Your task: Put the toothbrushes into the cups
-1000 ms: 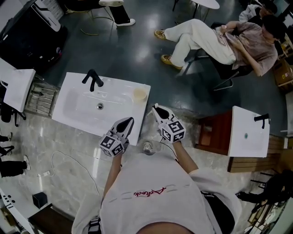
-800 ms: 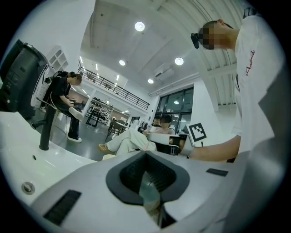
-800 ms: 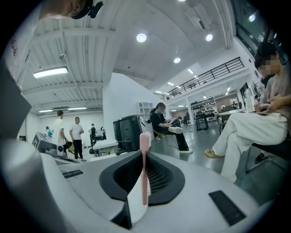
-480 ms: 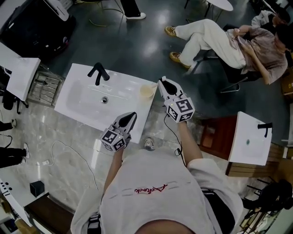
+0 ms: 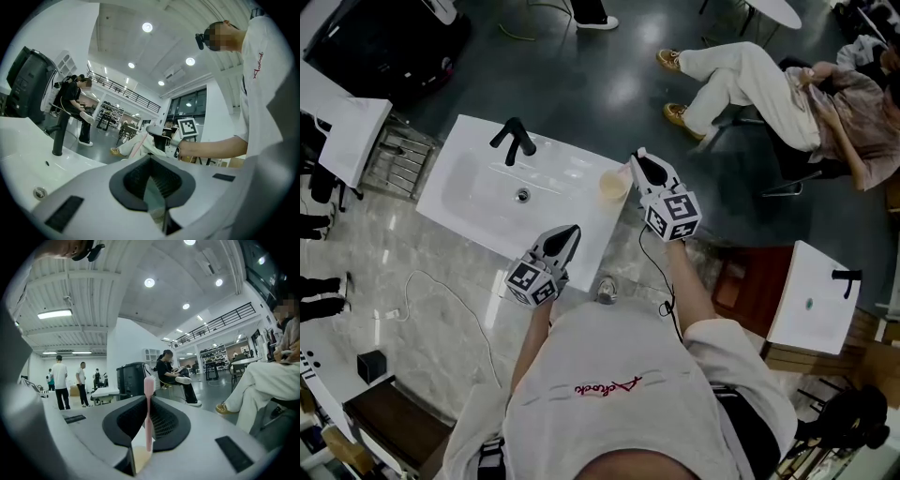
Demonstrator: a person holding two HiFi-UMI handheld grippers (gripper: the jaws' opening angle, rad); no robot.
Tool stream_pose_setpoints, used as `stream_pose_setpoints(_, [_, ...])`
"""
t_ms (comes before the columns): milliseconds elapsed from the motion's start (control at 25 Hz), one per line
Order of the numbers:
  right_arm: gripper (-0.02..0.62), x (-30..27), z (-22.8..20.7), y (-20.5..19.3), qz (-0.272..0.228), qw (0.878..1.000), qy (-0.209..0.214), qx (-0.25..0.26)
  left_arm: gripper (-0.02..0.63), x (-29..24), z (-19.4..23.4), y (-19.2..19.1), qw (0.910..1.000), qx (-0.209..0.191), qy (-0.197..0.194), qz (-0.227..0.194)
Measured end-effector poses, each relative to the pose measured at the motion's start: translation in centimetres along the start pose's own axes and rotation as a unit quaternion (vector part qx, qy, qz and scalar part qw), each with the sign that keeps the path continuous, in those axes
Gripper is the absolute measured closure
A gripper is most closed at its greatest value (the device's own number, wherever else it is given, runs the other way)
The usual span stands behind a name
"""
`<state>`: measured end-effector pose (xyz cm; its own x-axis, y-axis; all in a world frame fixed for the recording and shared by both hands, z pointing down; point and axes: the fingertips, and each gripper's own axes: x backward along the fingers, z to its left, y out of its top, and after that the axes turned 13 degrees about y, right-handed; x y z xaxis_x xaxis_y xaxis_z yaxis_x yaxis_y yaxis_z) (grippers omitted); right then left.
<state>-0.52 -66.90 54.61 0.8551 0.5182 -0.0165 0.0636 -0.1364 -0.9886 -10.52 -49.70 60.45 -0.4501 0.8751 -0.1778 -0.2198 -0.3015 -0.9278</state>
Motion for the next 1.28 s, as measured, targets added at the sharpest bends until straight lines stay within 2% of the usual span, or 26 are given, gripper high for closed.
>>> stream_pose_setpoints(640, [0.569,-0.9,1.2,-7.8,0.051,0.996,0.013,-0.066,0.592,0.2,1.4,-1.0,0.9998,0.007,0.02,0.007])
stream_pose_setpoints(1280, [0.569,0.8,-0.6,-10.3,0.022,0.987,-0.031,-0.158,0.592,-0.3,1.1,-0.9,0.9998,0.006,0.016,0.009])
